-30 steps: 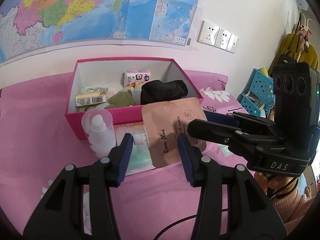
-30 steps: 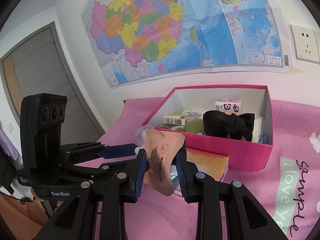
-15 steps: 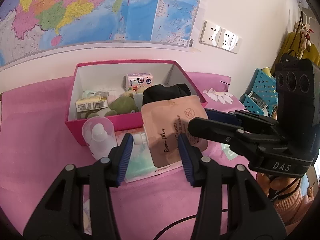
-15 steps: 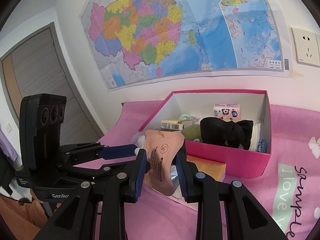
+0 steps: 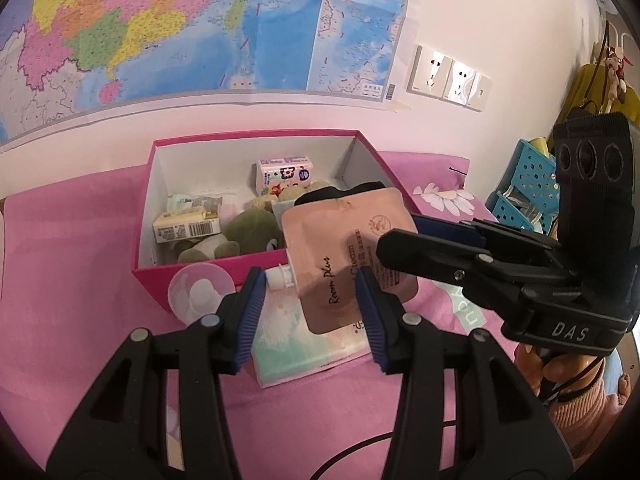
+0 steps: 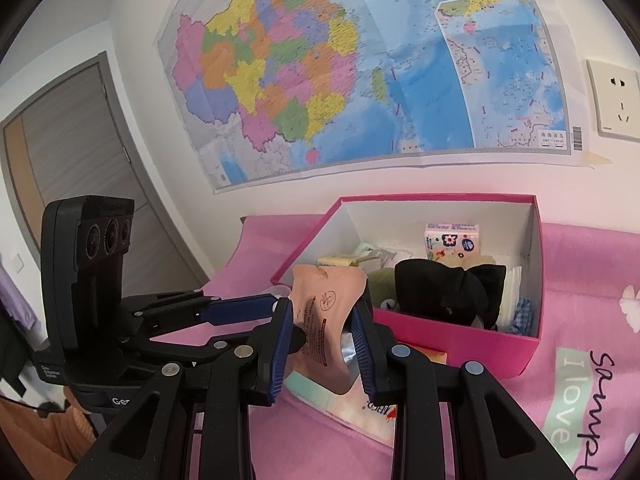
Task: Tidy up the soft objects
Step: 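Lift the hand cream pouch with both grippers and carry it over the pink box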
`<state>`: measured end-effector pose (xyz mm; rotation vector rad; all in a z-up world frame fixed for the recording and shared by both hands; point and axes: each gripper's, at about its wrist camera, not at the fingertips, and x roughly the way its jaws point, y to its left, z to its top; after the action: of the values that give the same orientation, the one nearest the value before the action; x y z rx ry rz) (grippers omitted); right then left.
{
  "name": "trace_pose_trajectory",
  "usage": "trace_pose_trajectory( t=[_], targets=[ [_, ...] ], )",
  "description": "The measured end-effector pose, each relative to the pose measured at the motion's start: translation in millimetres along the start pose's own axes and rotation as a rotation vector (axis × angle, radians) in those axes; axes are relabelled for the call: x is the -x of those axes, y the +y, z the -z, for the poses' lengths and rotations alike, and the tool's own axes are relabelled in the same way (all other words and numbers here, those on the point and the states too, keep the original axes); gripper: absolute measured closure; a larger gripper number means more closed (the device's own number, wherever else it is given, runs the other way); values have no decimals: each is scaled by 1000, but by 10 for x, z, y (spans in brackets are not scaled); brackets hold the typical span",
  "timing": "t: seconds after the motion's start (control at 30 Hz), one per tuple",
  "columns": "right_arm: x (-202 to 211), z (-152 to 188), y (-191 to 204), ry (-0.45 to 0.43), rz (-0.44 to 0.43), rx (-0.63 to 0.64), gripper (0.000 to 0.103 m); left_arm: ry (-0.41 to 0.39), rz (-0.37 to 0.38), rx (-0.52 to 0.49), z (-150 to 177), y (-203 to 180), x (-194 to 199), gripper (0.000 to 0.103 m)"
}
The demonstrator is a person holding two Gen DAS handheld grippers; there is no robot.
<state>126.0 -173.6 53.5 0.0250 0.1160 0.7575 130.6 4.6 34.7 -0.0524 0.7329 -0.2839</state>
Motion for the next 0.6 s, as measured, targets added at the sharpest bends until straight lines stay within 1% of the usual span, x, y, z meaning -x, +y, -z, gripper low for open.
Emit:
trace_pose_trajectory(
  t=[0.6],
  targets=[
    [-59,-83,-102,-12,-3,-16,73,-5,-4,-16,-133,29,-71,55]
  ],
)
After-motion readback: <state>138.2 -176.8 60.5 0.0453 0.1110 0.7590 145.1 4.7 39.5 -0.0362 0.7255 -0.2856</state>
